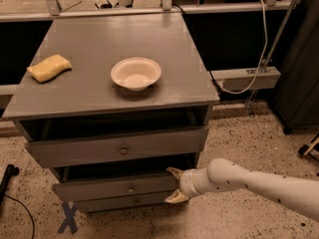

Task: Open middle drawer

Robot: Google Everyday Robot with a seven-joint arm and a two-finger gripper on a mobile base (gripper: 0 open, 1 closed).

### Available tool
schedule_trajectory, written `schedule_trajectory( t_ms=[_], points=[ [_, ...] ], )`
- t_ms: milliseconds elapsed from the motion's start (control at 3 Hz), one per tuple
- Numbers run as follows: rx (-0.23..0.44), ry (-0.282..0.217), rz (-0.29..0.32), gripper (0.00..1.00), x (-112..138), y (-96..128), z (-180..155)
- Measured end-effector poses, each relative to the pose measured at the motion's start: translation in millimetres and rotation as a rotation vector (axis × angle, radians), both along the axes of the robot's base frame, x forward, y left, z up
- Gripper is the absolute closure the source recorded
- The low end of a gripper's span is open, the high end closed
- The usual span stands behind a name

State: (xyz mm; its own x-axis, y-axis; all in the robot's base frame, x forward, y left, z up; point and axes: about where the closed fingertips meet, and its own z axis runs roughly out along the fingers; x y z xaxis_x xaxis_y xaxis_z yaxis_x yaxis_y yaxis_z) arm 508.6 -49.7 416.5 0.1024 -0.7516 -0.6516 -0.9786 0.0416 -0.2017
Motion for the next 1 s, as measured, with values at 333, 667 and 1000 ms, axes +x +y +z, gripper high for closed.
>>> schedule_trajectory(
  t_ms=[333, 667, 1000],
  points=[
    [0.000, 0.000, 0.000, 0.59, -0.2, -0.1, 4.3],
    [0.000, 0.000, 0.000, 0.60, -0.2, -0.1, 9.2],
    [0.000, 0.001, 0.000, 0.59, -0.4, -0.2, 14.6]
  ],
)
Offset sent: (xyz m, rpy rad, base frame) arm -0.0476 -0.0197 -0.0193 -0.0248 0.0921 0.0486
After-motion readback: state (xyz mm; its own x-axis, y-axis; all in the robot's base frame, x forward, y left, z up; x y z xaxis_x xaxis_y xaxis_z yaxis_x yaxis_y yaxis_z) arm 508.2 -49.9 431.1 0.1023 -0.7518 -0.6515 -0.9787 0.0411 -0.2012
